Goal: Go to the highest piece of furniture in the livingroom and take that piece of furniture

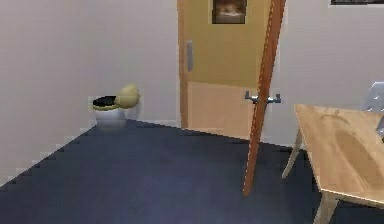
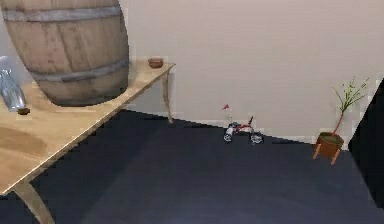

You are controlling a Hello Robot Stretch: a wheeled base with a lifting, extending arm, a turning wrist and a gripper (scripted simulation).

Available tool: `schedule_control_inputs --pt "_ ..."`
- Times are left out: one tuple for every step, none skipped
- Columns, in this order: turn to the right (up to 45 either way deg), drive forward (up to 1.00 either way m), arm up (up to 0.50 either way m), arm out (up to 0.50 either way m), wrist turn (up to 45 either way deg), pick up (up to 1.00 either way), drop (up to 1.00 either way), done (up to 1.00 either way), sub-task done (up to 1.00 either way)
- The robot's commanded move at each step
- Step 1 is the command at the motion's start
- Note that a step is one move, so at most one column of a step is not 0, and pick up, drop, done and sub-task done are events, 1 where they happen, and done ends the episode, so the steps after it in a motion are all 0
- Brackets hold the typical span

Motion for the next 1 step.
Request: schedule_control_inputs --pt "0.0 1.00 0.00 0.00 0.0 0.00 0.00 0.00 0.00"
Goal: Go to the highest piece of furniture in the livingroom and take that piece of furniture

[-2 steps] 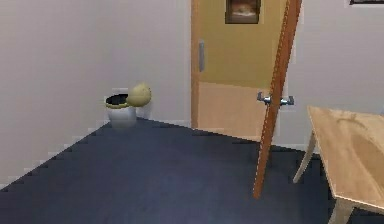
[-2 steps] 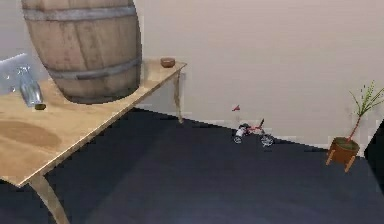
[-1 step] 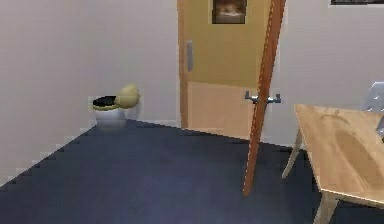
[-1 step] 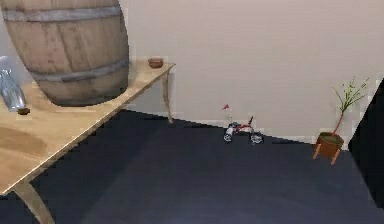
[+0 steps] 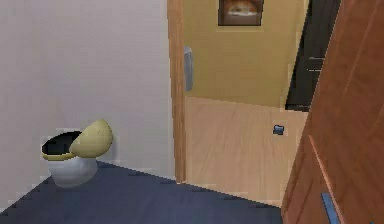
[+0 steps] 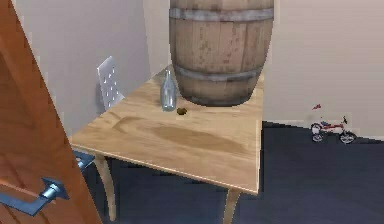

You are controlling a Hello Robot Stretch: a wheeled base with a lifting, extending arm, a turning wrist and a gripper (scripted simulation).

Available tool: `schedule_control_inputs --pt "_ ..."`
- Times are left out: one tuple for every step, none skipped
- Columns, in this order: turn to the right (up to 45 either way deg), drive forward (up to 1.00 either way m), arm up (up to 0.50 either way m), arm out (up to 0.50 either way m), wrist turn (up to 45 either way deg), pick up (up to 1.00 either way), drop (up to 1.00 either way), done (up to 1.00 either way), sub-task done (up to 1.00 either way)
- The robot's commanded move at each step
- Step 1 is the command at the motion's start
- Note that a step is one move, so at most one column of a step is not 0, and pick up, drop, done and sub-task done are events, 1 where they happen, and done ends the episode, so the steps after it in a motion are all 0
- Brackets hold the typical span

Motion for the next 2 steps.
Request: schedule_control_inputs --pt "6.0 0.00 0.00 0.00 0.0 0.00 0.00 0.00 0.00" --pt "0.0 0.35 0.00 0.00 0.0 0.00 0.00 0.00 0.00"
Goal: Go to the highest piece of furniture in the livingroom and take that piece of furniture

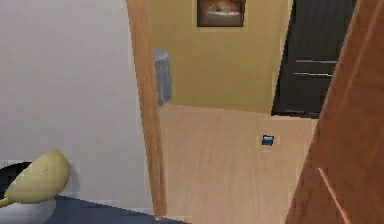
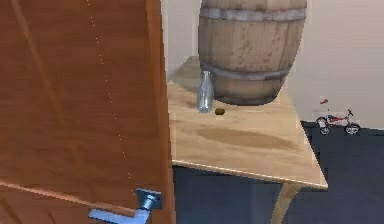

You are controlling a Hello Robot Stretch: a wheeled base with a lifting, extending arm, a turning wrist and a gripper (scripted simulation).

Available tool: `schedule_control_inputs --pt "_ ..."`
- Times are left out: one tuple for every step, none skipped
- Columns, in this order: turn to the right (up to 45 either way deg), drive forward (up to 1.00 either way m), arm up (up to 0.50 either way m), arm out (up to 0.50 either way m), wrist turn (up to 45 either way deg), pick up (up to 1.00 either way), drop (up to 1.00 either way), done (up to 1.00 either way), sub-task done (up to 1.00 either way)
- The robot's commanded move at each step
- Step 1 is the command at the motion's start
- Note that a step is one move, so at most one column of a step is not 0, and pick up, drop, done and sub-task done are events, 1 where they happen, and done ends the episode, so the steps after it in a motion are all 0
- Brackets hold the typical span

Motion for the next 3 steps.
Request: schedule_control_inputs --pt "9.0 0.00 0.00 0.00 0.0 0.00 0.00 0.00 0.00" --pt "0.0 1.00 0.00 0.00 0.0 0.00 0.00 0.00 0.00" --pt "3.0 0.00 0.00 0.00 0.0 0.00 0.00 0.00 0.00"
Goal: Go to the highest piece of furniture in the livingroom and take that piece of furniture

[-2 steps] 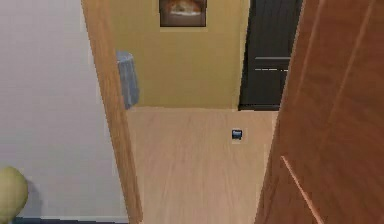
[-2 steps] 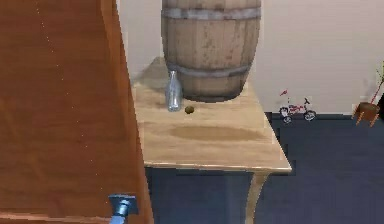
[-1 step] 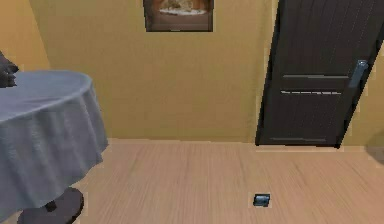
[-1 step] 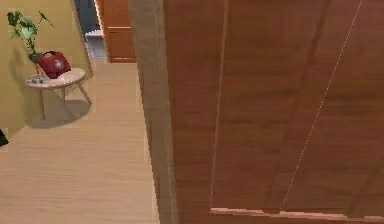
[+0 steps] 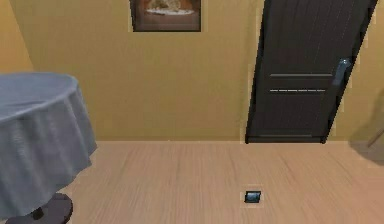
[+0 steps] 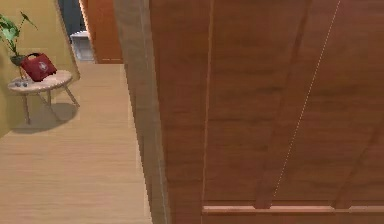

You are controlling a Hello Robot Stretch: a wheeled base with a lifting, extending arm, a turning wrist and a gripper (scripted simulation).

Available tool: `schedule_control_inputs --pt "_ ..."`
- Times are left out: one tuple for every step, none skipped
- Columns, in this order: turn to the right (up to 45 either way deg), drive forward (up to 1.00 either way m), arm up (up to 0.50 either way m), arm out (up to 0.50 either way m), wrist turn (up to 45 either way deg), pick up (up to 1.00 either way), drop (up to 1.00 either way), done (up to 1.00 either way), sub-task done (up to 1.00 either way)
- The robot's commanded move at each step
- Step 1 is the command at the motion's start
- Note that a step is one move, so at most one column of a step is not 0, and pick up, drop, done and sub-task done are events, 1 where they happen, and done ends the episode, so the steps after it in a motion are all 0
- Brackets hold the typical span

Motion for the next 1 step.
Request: schedule_control_inputs --pt "0.0 0.40 0.00 0.00 0.0 0.00 0.00 0.00 0.00"
